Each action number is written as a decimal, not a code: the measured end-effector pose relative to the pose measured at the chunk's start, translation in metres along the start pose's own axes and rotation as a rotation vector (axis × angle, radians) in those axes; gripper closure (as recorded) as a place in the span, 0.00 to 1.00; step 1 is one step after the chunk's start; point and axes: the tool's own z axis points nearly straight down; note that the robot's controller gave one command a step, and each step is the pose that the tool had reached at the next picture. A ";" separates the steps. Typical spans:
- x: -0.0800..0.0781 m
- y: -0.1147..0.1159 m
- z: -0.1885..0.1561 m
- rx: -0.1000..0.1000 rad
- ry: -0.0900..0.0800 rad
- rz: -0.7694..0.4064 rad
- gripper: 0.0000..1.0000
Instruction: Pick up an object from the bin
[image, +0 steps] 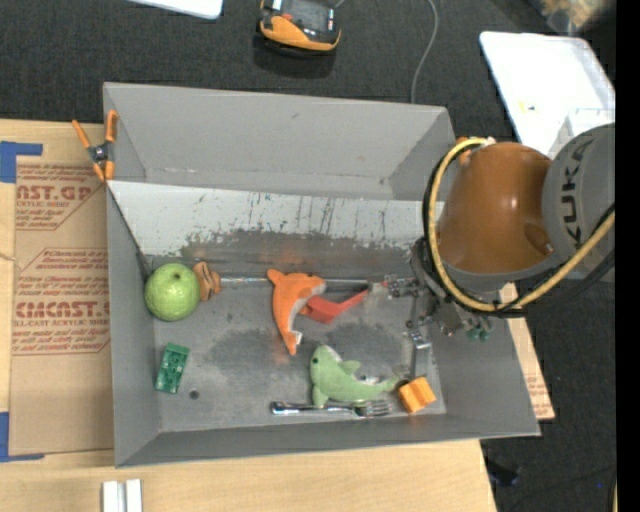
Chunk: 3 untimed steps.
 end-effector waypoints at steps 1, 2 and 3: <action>0.007 0.006 0.010 0.000 0.002 0.279 0.00; 0.018 0.007 0.027 0.001 0.001 0.092 0.00; 0.022 0.031 0.038 0.000 0.001 0.228 0.00</action>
Offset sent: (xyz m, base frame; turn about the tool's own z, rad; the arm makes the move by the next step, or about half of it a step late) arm -0.0358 -0.0007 -0.0527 0.4147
